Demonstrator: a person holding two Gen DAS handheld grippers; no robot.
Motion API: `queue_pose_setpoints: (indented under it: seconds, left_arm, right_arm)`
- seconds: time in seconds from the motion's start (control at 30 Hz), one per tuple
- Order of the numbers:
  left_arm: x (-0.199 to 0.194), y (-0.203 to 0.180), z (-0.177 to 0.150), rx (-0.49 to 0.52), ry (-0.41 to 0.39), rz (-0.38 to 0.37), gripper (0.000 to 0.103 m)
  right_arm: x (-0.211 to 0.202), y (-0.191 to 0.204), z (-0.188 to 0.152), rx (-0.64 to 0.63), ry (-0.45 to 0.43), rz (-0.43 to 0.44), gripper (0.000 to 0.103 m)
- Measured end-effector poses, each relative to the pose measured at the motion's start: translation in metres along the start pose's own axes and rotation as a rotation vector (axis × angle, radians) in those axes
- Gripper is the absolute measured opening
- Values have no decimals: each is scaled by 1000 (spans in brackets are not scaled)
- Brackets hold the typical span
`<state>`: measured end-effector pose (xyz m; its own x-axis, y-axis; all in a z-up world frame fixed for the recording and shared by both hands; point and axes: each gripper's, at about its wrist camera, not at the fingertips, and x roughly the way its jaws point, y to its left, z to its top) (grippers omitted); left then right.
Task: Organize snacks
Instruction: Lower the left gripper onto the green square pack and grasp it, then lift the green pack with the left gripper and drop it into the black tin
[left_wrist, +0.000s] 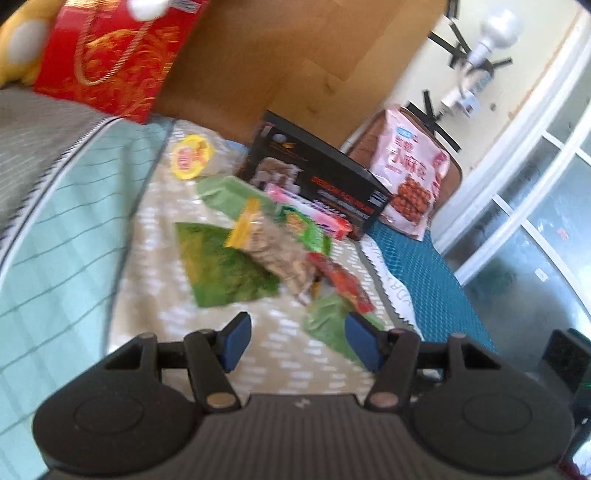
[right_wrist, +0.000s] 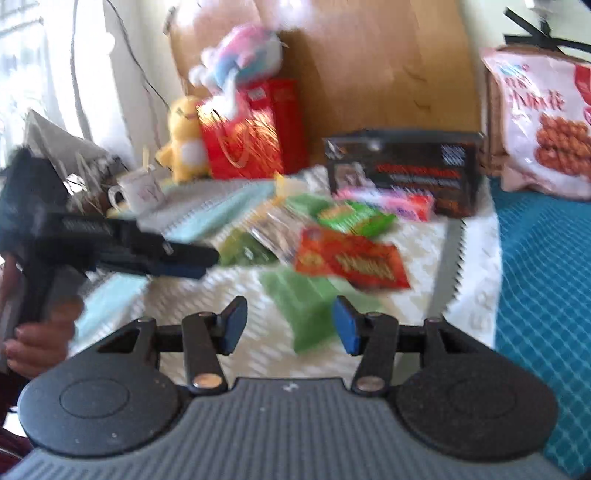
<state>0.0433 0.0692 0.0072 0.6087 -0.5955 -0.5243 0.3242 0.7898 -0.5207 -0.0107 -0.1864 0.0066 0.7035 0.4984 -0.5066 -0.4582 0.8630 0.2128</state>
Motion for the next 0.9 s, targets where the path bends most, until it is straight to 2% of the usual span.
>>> queue_pose_setpoints:
  seconds: [0.1,0.17,0.23,0.3,0.37,0.43,0.47,0.53,0.67,0.77,0.9]
  left_arm:
    - [18,-17,5,70,30,-7,58]
    - [34,-28,7,115,63,-13,58]
    - [52,-34,6,140,94,-2,57]
    - [61,-39,3,167,82,7,56]
    - [60,-41,1,172,86,1,52]
    - [53,-41,-3,175,84,8,43]
    - [47,-40,-5,169,80,5,42]
    - [29,-33,-10,138,64,-7,42]
    - [-10,-16,-25,80,21,7,42]
    - [-29,0,-37,5,29,-2,42]
    - [-41,4,-44,-12,16,41,42]
  right_arm:
    - [12,-8,-3,-12,34,-86,54]
    - [15,-7,-3,-42,36,-99,58]
    - [17,-2,-5,-73,42,-98,68]
    - [19,5,-8,-127,42,-109,70]
    - [22,13,-9,-181,48,-123,65]
    - [22,16,-9,-205,40,-126,52]
    - [21,16,-9,-214,31,-138,45]
    - [17,20,-10,-236,21,-128,36]
    - [11,37,-16,-301,7,-33,34]
    - [12,47,-13,-336,-10,35,34]
    - [15,50,-5,-347,-56,15,36]
